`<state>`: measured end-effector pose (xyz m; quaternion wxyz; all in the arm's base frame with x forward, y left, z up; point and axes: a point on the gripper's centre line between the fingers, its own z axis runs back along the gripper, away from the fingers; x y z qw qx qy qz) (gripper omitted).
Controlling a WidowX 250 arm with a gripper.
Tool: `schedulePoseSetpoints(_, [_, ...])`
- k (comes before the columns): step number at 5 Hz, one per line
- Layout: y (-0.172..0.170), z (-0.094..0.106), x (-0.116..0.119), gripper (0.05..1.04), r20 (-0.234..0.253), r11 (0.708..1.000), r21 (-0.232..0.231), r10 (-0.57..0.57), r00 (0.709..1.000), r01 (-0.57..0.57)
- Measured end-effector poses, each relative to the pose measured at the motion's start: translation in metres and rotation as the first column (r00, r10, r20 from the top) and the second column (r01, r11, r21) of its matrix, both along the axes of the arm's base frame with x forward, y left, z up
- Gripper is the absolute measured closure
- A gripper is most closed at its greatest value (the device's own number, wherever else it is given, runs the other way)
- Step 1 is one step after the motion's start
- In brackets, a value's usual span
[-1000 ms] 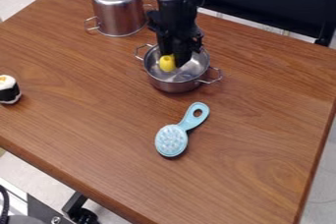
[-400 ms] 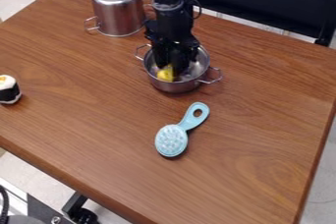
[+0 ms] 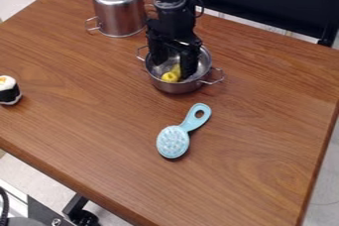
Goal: Put the yellow knife inside the pot
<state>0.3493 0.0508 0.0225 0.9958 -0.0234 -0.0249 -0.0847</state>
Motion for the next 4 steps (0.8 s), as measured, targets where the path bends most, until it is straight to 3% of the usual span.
schedulePoseSetpoints(2, [0.001,0.010,0.004,0.085,-0.011,0.998,-0.050,0.049,0.999,-0.049])
schedulePoseSetpoints(3, [-0.001,0.036,0.004,0.084,-0.003,0.997,-0.078,0.028,1.000,-0.028])
schedulePoseSetpoints(4, [-0.004,0.045,-0.005,0.085,-0.036,0.990,-0.051,-0.134,0.990,0.132])
